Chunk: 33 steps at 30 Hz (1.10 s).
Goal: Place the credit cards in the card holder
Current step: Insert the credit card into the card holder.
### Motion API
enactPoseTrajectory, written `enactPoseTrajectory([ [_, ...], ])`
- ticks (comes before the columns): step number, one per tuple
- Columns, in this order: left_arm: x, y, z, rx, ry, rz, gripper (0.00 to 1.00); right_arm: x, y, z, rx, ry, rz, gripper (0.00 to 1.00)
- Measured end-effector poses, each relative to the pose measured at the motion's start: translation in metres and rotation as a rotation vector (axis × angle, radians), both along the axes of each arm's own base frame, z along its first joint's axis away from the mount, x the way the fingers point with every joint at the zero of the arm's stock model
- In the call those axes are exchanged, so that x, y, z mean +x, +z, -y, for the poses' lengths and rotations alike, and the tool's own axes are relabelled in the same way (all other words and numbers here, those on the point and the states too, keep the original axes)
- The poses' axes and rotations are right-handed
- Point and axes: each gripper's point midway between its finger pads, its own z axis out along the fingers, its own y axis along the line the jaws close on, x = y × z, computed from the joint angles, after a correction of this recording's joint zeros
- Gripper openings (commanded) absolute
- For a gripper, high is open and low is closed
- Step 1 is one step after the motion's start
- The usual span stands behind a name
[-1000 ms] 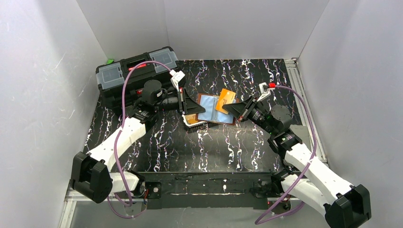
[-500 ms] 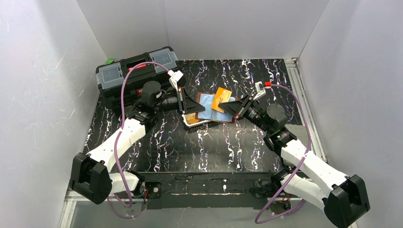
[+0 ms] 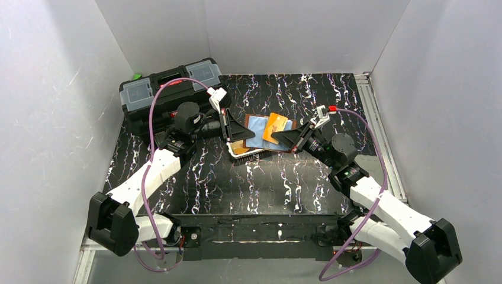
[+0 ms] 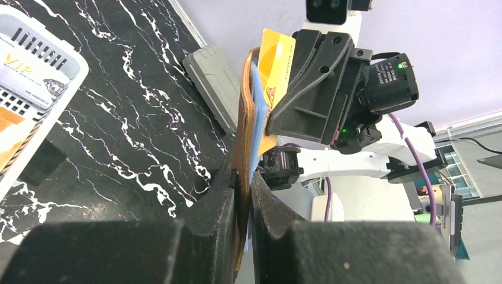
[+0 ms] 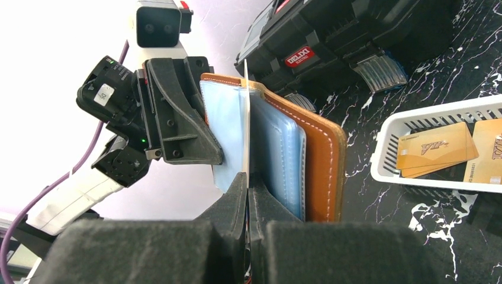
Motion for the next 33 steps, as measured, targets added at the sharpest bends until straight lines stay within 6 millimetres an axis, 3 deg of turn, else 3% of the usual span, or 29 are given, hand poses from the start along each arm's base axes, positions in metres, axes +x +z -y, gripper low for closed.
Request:
enactPoseTrajectory([
  [10, 0.006, -0.001, -0.001, 0.004, 0.031, 0.001, 0.05, -0.003, -0.012, -0.013, -0.017, 0.061, -0.021, 0.01],
  [33, 0.007, 0.004, -0.002, -0.013, 0.034, 0.006, 0.06, -0.01, -0.011, -0.027, -0.022, 0.16, -0.01, 0.01],
])
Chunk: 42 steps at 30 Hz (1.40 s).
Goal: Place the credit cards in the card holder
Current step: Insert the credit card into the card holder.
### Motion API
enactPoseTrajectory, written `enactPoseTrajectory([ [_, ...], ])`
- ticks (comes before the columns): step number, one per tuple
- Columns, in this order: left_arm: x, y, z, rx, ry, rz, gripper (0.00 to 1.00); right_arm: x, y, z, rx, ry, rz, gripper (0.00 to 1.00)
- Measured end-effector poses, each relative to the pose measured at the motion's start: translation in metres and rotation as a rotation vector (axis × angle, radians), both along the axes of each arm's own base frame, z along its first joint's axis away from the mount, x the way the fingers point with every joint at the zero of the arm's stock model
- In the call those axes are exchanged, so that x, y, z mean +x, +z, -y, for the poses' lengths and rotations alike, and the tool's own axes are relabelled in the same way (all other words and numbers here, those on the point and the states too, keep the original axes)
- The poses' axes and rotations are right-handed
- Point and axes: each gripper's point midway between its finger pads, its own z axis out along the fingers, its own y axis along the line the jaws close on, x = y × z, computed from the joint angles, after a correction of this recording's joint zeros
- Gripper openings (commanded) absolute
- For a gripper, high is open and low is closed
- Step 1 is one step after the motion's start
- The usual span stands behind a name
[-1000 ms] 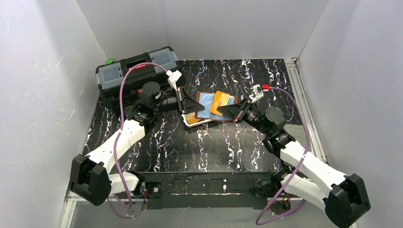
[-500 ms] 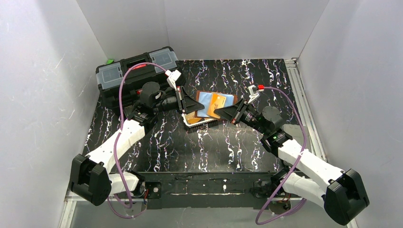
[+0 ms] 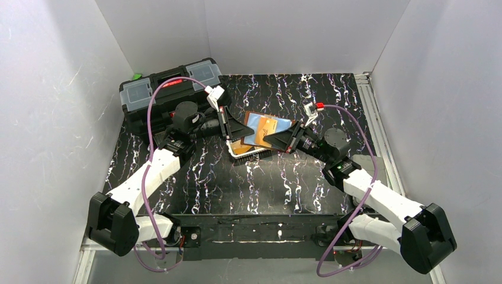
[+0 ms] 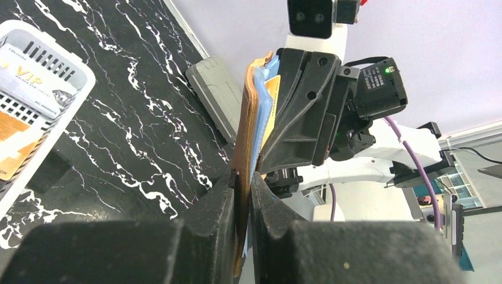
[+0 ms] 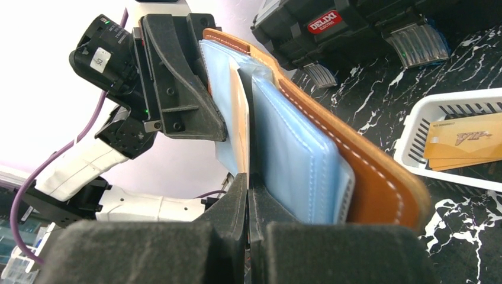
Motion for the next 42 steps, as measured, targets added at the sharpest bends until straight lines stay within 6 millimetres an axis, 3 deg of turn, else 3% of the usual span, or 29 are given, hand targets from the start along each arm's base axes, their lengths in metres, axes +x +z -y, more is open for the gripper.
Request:
enactPoseTrajectory([
  [12, 0.002, 0.01, 0.0, -0.032, -0.001, 0.023, 0.1, 0.003, 0.016, -0.014, -0.003, 0.06, 0.027, 0.03],
  [18, 0.005, 0.015, -0.002, -0.043, 0.017, 0.034, 0.09, 0.005, 0.018, -0.022, -0.045, 0.076, 0.031, 0.32],
  [20, 0.004, 0.015, -0.003, -0.043, 0.017, 0.034, 0.08, 0.001, 0.018, -0.026, -0.076, 0.093, 0.03, 0.49],
  [30, 0.003, 0.012, -0.002, -0.034, 0.015, 0.023, 0.06, -0.009, 0.026, -0.026, -0.194, 0.106, 0.053, 0.7],
  [35, 0.001, 0.012, 0.0, -0.033, 0.01, 0.027, 0.06, -0.011, 0.027, -0.023, -0.294, 0.092, 0.033, 0.71],
  [42, -0.001, 0.008, 0.0, -0.022, 0.004, 0.008, 0.06, -0.01, 0.012, -0.013, -0.397, 0.051, 0.006, 0.69],
])
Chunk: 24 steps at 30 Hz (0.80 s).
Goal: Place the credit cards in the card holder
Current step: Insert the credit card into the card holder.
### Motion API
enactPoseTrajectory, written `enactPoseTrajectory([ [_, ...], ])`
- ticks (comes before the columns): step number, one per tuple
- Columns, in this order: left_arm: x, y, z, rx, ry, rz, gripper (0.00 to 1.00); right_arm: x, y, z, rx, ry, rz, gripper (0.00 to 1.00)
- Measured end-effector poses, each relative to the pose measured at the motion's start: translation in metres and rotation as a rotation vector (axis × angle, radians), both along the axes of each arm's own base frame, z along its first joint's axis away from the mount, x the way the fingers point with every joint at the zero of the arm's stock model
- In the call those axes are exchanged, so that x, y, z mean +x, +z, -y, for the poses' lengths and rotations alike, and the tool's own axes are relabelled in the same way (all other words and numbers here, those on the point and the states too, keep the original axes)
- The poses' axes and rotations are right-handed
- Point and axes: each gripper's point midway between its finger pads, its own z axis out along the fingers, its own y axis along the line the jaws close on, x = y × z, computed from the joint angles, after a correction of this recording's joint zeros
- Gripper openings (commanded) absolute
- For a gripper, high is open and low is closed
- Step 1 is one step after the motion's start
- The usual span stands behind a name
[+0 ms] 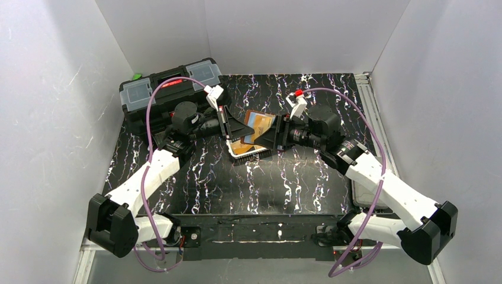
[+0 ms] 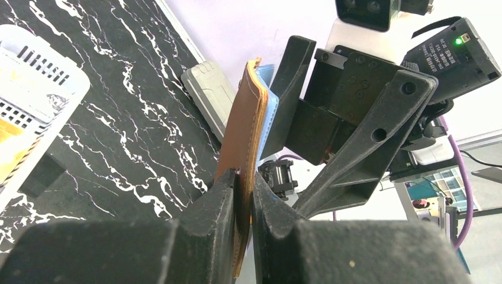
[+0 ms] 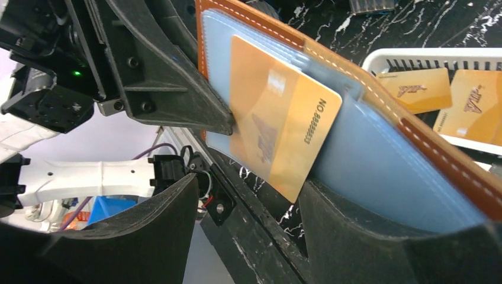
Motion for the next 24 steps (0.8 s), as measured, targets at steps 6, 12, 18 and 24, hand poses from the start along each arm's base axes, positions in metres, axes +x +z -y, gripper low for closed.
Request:
enactPoseTrajectory([
  [6, -0.002, 0.0, 0.0, 0.001, -0.001, -0.015, 0.05, -0.001, -0.002, 0.007, -0.027, -0.02, 0.011, 0.69],
  [12, -0.003, 0.0, -0.001, 0.001, 0.0, -0.017, 0.06, -0.001, -0.004, 0.005, -0.059, -0.015, 0.018, 0.69],
  [18, -0.001, 0.001, -0.003, 0.0, 0.013, -0.014, 0.07, 0.0, -0.005, -0.01, -0.123, 0.013, 0.03, 0.69],
  [24, 0.0, 0.003, -0.004, 0.0, 0.025, -0.012, 0.14, -0.001, -0.005, -0.016, -0.181, 0.024, 0.048, 0.68],
])
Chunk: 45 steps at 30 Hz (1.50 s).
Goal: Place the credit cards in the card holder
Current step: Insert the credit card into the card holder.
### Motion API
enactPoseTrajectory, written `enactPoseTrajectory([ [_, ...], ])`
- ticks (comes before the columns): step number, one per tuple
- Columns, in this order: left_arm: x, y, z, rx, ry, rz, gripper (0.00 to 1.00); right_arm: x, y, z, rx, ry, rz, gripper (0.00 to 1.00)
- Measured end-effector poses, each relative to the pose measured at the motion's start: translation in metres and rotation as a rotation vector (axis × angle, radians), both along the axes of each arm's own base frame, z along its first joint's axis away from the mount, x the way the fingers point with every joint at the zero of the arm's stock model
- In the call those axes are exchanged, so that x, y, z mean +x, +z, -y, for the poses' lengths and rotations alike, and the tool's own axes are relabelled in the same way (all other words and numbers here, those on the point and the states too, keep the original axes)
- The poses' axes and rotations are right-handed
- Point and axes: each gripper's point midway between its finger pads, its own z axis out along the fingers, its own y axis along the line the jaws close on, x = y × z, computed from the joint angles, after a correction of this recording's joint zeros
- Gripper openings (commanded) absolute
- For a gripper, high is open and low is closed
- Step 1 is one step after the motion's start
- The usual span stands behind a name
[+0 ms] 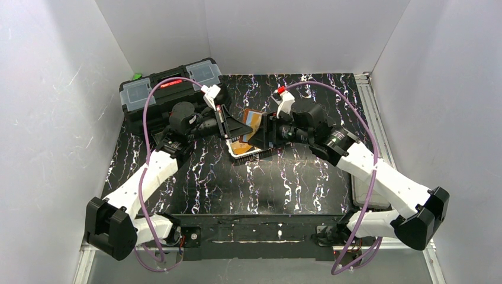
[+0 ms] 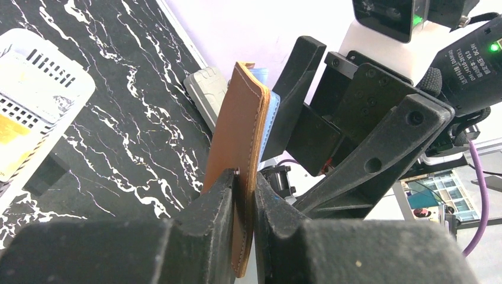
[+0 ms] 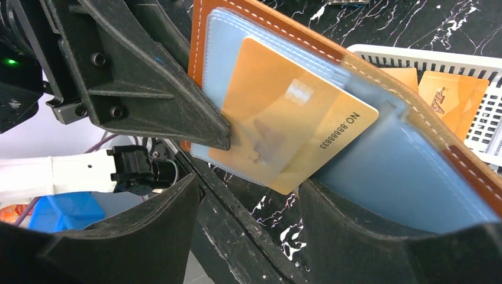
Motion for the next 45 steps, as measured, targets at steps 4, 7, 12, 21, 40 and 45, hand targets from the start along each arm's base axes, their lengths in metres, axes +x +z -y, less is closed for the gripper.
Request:
enactPoseTrajectory([
  [4, -0.001, 0.001, -0.001, -0.002, 0.001, 0.004, 0.17, -0.001, 0.0, -0.005, -0.016, 0.015, 0.005, 0.68],
  [7, -0.002, -0.002, -0.001, 0.0, 0.0, 0.001, 0.19, -0.002, -0.001, -0.007, -0.02, 0.026, 0.005, 0.68],
  [12, -0.006, -0.009, -0.002, 0.005, -0.008, -0.004, 0.22, -0.005, -0.006, -0.009, -0.033, 0.042, -0.009, 0.67],
  [21, -0.011, -0.022, -0.004, 0.026, -0.023, 0.007, 0.16, -0.012, 0.0, -0.015, -0.002, 0.092, -0.01, 0.67],
  [40, -0.023, -0.09, -0.014, 0.131, -0.045, -0.09, 0.06, 0.004, -0.034, 0.047, 0.024, -0.083, -0.048, 0.75],
  [45, -0.025, -0.099, -0.013, 0.134, -0.06, -0.098, 0.06, 0.006, -0.065, 0.051, -0.025, -0.097, -0.112, 0.74],
])
